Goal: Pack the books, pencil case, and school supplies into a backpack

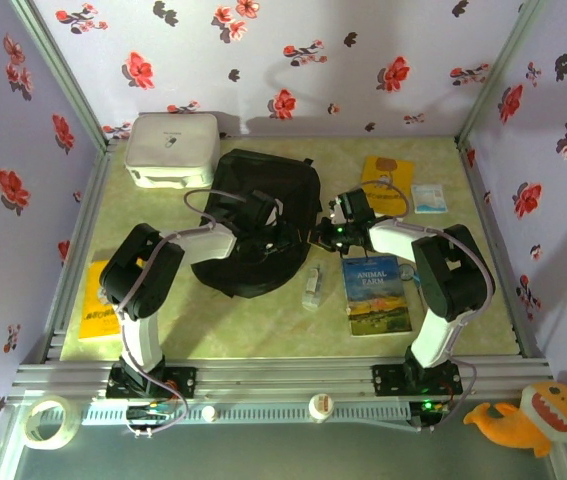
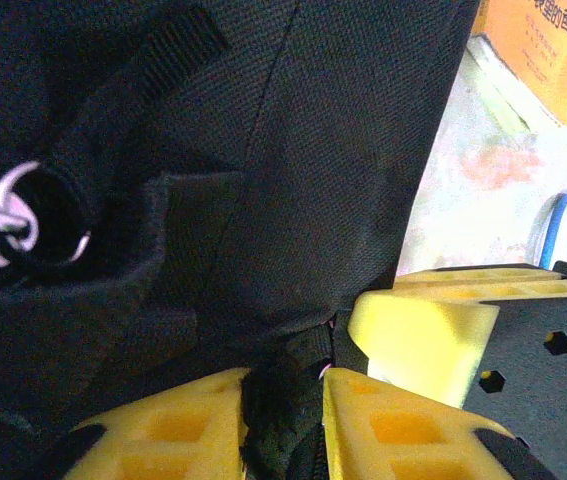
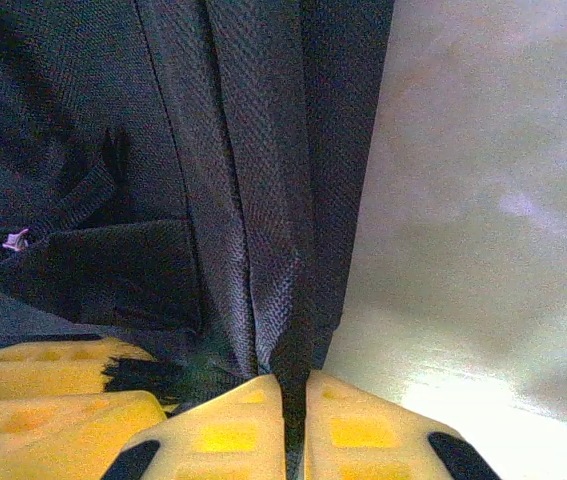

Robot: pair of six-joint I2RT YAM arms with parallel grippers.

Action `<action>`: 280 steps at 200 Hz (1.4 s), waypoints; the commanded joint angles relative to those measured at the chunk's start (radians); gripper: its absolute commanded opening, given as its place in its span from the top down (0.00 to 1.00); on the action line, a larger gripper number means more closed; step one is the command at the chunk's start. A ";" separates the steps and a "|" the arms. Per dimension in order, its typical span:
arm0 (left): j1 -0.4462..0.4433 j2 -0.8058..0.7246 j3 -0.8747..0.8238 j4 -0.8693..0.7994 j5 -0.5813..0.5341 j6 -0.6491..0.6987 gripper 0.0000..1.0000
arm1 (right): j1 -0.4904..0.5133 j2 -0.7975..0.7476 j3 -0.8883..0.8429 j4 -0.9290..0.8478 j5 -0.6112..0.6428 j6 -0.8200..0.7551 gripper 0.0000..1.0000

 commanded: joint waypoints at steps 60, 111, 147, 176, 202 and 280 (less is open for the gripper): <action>-0.005 -0.026 -0.003 0.012 0.001 0.026 0.81 | -0.013 0.021 -0.030 -0.025 0.066 0.006 0.91; -0.005 -0.064 -0.031 0.003 -0.003 0.044 0.81 | -0.013 0.019 -0.029 -0.027 0.076 0.007 0.91; -0.005 -0.071 -0.038 0.003 -0.006 0.046 0.80 | -0.013 0.019 -0.028 -0.025 0.077 0.010 0.91; -0.006 -0.065 -0.032 -0.007 -0.018 0.046 0.85 | -0.013 0.018 -0.029 -0.027 0.079 0.012 0.92; -0.005 -0.076 -0.031 -0.028 -0.039 0.058 0.94 | -0.014 0.004 -0.033 -0.021 0.086 0.015 0.92; -0.005 -0.213 -0.021 -0.077 -0.070 0.161 1.00 | -0.016 -0.084 -0.042 0.150 0.025 0.059 0.75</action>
